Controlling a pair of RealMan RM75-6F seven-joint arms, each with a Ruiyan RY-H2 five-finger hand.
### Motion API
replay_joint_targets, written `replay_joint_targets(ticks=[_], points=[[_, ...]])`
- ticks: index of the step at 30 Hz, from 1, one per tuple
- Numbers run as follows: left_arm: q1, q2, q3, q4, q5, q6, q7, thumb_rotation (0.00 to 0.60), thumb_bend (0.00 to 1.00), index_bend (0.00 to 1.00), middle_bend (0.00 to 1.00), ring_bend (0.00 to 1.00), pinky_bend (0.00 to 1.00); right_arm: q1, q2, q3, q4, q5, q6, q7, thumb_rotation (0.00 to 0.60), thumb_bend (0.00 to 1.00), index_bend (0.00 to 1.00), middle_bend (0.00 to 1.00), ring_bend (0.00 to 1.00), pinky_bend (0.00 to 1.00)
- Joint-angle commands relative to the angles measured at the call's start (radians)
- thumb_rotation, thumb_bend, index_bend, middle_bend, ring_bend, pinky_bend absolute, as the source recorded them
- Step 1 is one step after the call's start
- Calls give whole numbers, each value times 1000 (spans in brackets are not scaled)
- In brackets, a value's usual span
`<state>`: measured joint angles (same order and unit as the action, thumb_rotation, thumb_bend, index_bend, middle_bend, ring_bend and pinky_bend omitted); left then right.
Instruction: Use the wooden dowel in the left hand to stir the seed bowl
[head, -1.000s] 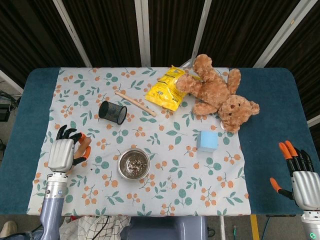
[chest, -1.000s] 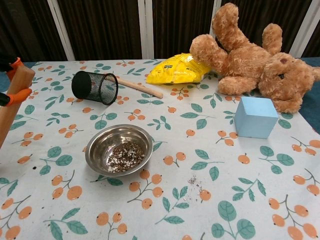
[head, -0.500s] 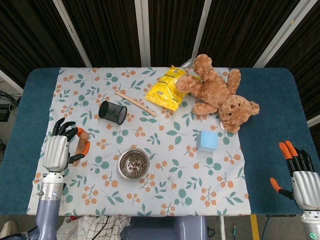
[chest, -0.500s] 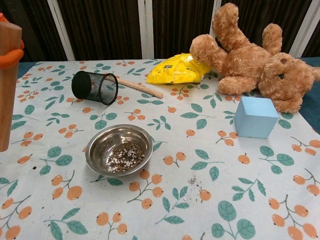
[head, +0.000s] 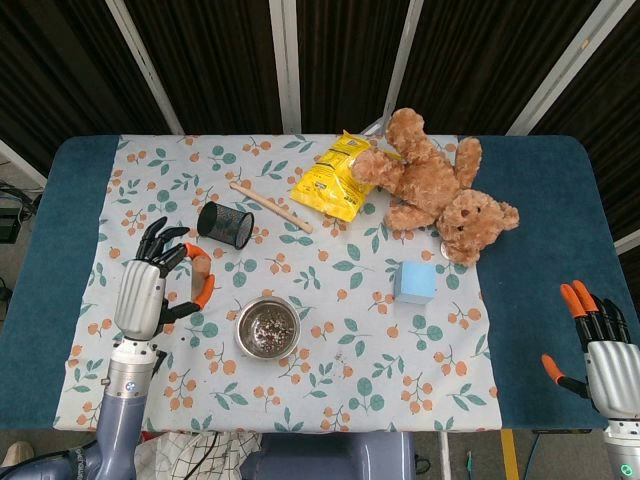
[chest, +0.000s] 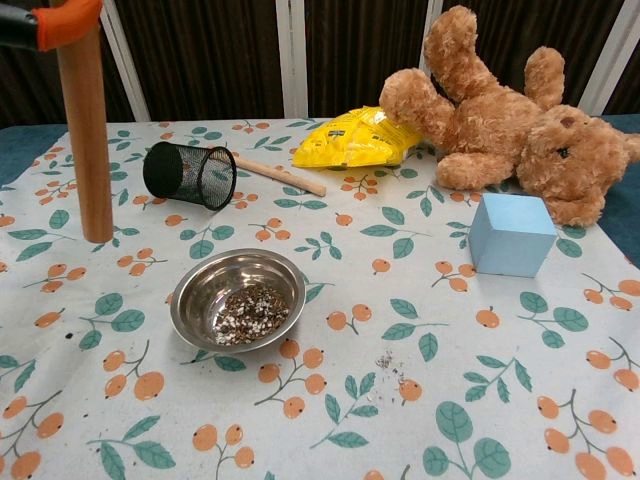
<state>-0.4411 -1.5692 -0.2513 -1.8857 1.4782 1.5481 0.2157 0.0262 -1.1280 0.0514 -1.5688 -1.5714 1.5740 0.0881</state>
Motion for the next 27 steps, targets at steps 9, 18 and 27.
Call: replay_joint_targets(ticks=[9,18,27], points=[[-73,-135,-5,91,44,-51,-76,600,1000,590,682,226,99,4,0,4,0,16,-16,3,600,299,0,0,0,0],[-103,-212,8,220,71,-70,-206,600,1000,589,682,226,99,5,-3,6,-1,20,-18,-9,600,299,0,0,0,0],[-114,-259,46,352,122,-63,-349,600,1000,589,682,226,99,8,-4,10,-2,31,-26,-6,600,299,0,0,0,0]])
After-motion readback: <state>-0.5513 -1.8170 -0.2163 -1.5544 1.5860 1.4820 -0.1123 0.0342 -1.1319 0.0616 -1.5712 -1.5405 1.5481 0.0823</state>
